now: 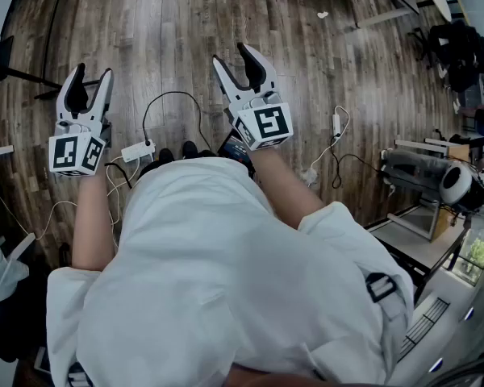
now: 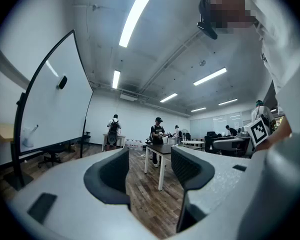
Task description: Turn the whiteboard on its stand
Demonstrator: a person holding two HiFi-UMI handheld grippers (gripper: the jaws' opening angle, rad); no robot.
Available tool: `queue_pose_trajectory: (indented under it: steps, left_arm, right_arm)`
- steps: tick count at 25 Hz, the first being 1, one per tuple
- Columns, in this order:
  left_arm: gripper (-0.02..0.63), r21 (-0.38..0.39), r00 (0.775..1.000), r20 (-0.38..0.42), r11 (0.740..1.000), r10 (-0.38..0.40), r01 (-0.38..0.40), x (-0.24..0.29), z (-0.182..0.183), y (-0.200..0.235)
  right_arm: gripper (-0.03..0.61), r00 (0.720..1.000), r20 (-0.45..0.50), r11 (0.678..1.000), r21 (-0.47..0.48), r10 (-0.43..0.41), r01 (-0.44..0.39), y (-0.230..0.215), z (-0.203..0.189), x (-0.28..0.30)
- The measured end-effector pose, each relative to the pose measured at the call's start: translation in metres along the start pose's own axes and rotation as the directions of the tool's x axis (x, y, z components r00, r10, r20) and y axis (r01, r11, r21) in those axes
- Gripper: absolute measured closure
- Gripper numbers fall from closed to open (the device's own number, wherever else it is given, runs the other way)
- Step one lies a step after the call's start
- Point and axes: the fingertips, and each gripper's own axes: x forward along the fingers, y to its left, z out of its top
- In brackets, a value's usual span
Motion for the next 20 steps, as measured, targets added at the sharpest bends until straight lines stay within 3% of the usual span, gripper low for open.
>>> queue_pose_trajectory:
  steps: [13, 20]
  left_arm:
    - [0.367, -0.021, 1.0, -0.019, 1.0, 0.002, -0.002, -0.002, -0.011, -0.025]
    - [0.367, -0.043, 0.999, -0.034, 0.999, 0.016, -0.017, -0.004, -0.024, -0.035]
  right_arm:
    - [0.366, 0.997, -0.026, 0.997, 0.028, 0.068, -0.067, -0.005, -0.018, -0.01]
    - [0.366, 0.996, 0.011, 0.996, 0.038, 0.085, -0.085, -0.008, -0.018, -0.015]
